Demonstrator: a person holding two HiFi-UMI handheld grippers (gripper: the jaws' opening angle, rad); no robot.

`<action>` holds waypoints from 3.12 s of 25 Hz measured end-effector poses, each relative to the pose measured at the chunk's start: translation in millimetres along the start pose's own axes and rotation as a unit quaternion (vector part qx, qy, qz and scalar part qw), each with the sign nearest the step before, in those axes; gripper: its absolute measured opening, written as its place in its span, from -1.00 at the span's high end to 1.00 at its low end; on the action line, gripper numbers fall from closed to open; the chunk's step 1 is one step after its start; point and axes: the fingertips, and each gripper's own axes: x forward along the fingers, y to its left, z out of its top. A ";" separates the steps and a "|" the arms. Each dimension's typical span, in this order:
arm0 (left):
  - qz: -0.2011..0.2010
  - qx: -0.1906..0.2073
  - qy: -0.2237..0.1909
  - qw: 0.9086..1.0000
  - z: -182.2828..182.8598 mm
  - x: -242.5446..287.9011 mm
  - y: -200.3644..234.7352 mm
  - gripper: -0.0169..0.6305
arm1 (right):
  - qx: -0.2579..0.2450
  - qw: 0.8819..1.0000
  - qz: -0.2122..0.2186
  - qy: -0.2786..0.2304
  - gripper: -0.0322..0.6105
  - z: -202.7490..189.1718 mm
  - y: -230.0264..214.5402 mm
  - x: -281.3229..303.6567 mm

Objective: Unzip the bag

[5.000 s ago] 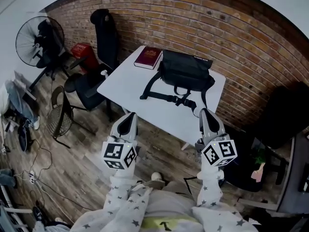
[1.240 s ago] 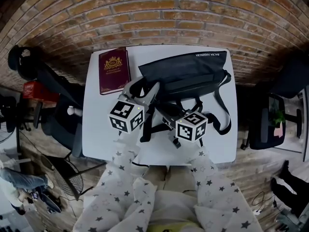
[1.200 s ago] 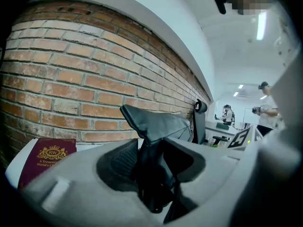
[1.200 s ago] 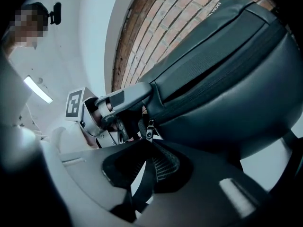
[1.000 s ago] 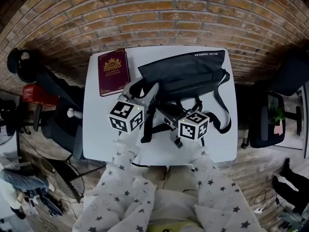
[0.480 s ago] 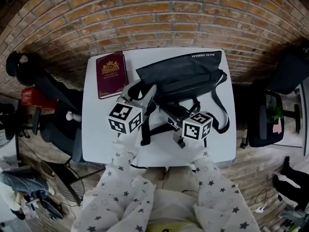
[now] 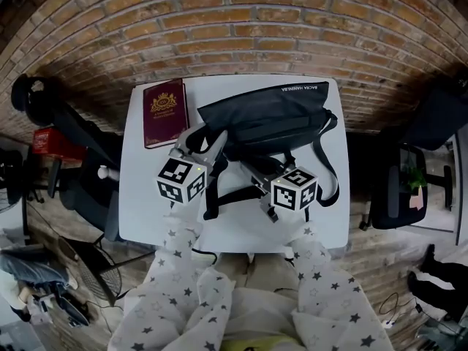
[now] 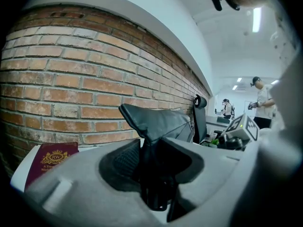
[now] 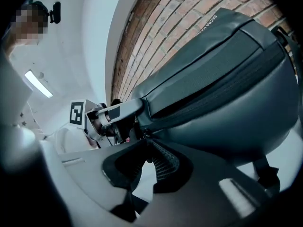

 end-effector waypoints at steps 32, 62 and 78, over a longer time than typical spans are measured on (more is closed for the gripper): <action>0.027 -0.006 -0.005 1.000 -1.7 -0.8 4.2 0.53 | -0.043 0.998 -0.044 0.005 0.77 27.8 -41.1 -30.8; 0.045 -0.020 -0.014 0.999 -2.6 -1.8 8.0 0.53 | -0.033 0.990 -0.129 -0.042 0.77 56.4 -93.6 -94.7; 0.048 -0.025 -0.017 0.998 -2.7 -2.4 8.3 0.53 | -0.025 0.985 -0.158 -0.063 0.76 65.8 -109.1 -116.3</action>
